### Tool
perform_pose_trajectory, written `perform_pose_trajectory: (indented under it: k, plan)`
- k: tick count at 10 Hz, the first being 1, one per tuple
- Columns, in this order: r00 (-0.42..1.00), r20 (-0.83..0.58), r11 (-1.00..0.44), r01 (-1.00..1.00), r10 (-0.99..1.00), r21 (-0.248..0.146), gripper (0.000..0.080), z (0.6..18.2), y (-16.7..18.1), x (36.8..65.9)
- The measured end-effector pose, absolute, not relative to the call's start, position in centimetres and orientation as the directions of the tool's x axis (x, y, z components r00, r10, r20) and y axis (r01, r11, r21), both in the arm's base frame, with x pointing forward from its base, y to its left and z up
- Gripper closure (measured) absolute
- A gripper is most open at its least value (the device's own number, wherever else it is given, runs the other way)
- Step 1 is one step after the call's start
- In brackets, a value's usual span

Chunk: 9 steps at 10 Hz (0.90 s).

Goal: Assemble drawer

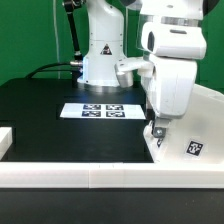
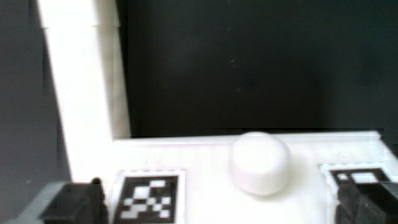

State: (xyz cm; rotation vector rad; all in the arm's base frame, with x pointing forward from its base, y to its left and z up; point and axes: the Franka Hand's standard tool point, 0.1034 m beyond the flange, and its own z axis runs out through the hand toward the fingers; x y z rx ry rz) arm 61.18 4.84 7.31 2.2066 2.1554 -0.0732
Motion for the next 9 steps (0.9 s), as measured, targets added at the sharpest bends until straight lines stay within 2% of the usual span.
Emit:
perform_pose_trajectory:
  k: [2, 5, 6, 7, 8, 9]
  plan:
    - [-0.027, -0.081, 0.027, 1.0, 0.996, 0.004, 0.015, 7.7, 3.5, 61.6]
    - [-0.104, -0.092, 0.104, 0.995, 0.99, -0.003, 0.015, 7.5, -2.3, 61.6]
    - [-0.101, -0.096, 0.104, 0.994, 0.99, 0.021, 0.015, 8.4, -3.6, 62.1]
    - [-0.091, -0.098, 0.098, 0.993, 0.991, 0.07, 0.015, 9.9, -3.8, 62.5]
    - [-0.074, -0.087, 0.085, 0.987, 0.993, 0.137, 0.015, 10.7, -3.4, 62.2]
    - [-0.072, -0.081, 0.084, 0.985, 0.994, 0.15, 0.015, 10.6, -3.1, 60.9]
